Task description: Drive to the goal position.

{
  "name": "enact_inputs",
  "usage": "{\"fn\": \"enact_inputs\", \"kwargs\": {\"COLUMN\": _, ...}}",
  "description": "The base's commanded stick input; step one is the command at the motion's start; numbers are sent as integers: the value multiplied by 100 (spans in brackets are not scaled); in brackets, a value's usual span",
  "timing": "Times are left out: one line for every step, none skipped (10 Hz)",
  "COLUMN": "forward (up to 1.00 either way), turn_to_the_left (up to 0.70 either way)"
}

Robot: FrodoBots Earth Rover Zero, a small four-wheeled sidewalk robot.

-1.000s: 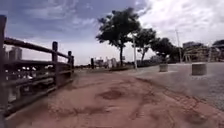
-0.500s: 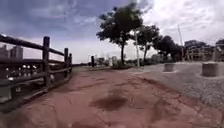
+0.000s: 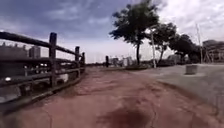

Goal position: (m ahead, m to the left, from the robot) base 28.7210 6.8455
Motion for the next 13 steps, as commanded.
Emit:
{"fn": "enact_inputs", "kwargs": {"forward": 100, "turn_to_the_left": 0}}
{"fn": "enact_inputs", "kwargs": {"forward": 100, "turn_to_the_left": 0}}
{"fn": "enact_inputs", "kwargs": {"forward": 100, "turn_to_the_left": 0}}
{"fn": "enact_inputs", "kwargs": {"forward": 100, "turn_to_the_left": 0}}
{"fn": "enact_inputs", "kwargs": {"forward": 100, "turn_to_the_left": 0}}
{"fn": "enact_inputs", "kwargs": {"forward": 100, "turn_to_the_left": 0}}
{"fn": "enact_inputs", "kwargs": {"forward": 100, "turn_to_the_left": 0}}
{"fn": "enact_inputs", "kwargs": {"forward": 100, "turn_to_the_left": 0}}
{"fn": "enact_inputs", "kwargs": {"forward": 100, "turn_to_the_left": 0}}
{"fn": "enact_inputs", "kwargs": {"forward": 100, "turn_to_the_left": 0}}
{"fn": "enact_inputs", "kwargs": {"forward": 100, "turn_to_the_left": 0}}
{"fn": "enact_inputs", "kwargs": {"forward": 100, "turn_to_the_left": 0}}
{"fn": "enact_inputs", "kwargs": {"forward": 100, "turn_to_the_left": 0}}
